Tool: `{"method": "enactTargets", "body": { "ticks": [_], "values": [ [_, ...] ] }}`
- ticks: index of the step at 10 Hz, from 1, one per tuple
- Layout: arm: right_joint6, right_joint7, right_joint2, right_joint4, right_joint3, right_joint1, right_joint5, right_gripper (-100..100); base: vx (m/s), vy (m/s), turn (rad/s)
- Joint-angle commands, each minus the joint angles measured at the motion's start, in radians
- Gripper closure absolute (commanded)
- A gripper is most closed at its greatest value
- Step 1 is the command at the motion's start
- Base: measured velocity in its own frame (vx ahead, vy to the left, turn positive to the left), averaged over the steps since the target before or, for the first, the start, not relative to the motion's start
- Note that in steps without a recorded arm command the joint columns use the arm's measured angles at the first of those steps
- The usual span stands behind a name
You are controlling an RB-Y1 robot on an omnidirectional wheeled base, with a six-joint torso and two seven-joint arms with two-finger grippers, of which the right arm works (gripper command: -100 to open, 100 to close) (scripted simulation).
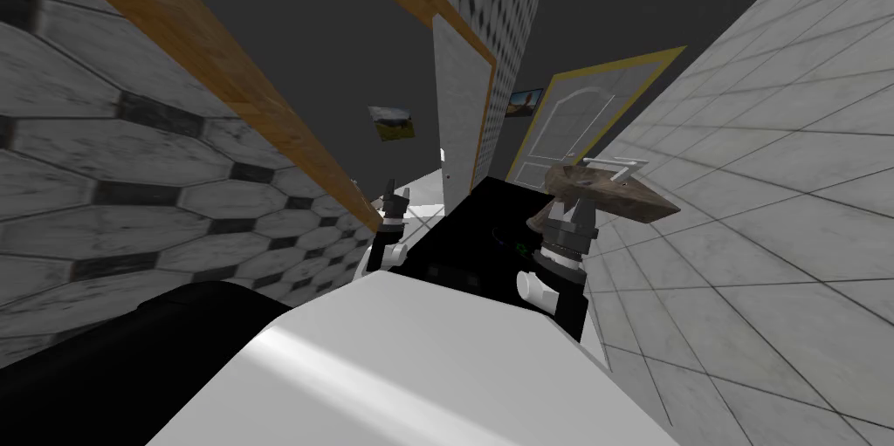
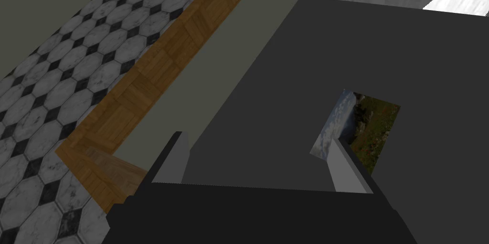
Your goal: Push the door open
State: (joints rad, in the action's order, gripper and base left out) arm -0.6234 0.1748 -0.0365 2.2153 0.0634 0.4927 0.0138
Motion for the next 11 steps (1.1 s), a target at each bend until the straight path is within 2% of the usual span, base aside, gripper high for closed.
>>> {"method": "enactTargets", "body": {
  "ticks": [1, 2, 7, 11],
  "values": [
    [-0.004, -0.005, 0.017, -0.027, -0.022, -0.006, 0.0, -100, 0.123, -0.011, 0.051],
    [-0.005, -0.006, 0.021, -0.033, -0.027, -0.007, 0.0, -100, 0.2, -0.015, 0.047],
    [-0.021, -0.023, 0.069, -0.129, -0.106, -0.027, -0.001, -100, 0.218, -0.007, 0.053],
    [-0.032, -0.035, 0.096, -0.196, -0.162, -0.041, -0.002, -100, 0.141, -0.006, 0.049]
  ]
}}
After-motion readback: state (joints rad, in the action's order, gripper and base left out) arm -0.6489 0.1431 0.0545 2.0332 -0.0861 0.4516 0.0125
